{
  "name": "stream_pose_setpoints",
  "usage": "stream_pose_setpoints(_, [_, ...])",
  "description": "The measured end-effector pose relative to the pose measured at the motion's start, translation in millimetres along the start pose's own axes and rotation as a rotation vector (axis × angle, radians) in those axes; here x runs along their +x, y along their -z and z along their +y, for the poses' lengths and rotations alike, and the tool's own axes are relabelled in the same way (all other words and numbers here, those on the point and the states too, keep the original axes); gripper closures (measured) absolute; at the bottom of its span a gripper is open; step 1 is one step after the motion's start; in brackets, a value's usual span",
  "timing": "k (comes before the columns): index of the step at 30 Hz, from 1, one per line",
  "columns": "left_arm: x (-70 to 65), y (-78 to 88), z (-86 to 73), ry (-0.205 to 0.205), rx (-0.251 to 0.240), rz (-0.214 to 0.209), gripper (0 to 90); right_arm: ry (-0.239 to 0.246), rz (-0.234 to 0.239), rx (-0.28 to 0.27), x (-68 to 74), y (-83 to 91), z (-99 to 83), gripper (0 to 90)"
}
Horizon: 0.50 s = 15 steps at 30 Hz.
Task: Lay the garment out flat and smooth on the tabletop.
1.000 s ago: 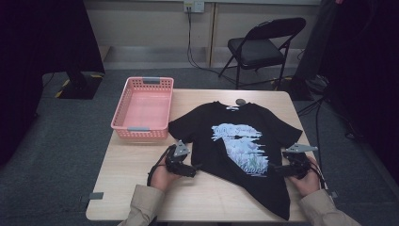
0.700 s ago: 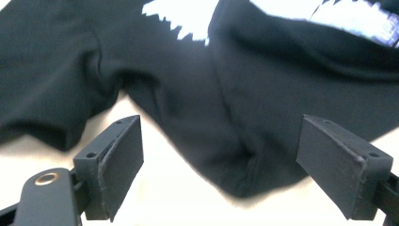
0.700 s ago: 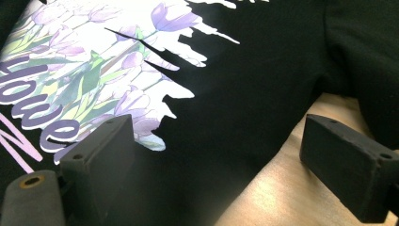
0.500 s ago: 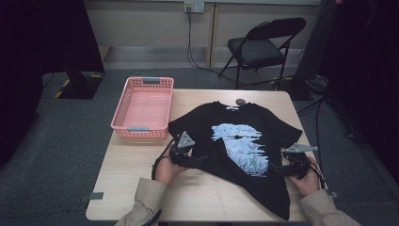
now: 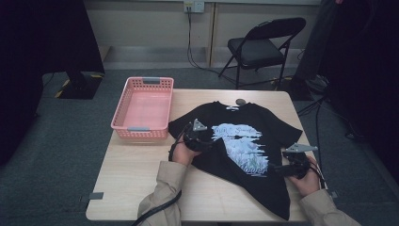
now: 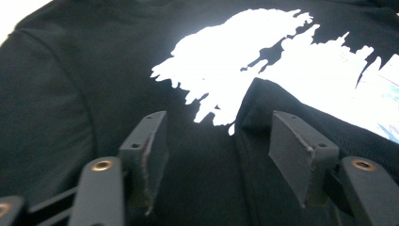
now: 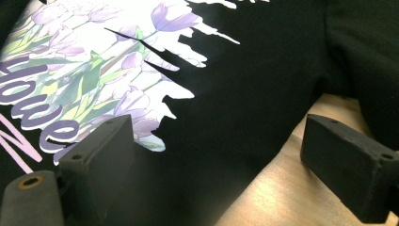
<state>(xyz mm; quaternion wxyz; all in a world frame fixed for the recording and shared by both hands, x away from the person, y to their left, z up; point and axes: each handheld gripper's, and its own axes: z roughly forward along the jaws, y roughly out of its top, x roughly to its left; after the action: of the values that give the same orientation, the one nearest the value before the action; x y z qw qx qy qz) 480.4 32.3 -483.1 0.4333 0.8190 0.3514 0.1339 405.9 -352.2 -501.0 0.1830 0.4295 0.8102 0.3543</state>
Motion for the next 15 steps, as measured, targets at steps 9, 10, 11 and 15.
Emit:
stream_pose_setpoints(9, [-15.5, -22.6, 8.8, -0.06, 0.04, -0.022, 40.5, 0.0, 0.0, 0.0, 0.0, 0.0, 0.0, 9.5])
stream_pose_setpoints(10, [-16.1, -25.3, 8.7, -0.062, 0.051, -0.024, 41.5, 0.0, 0.0, 0.0, 0.0, 0.0, 0.0, 9.5])
stream_pose_setpoints(11, [-16.7, -27.4, 8.5, -0.062, 0.057, -0.027, 44.4, 0.0, 0.0, 0.0, 0.0, 0.0, 0.0, 9.5])
stream_pose_setpoints(15, [-20.2, -32.7, 7.8, -0.079, 0.077, -0.035, 56.8, 0.0, 0.0, 0.0, 0.0, 0.0, 0.0, 9.5])
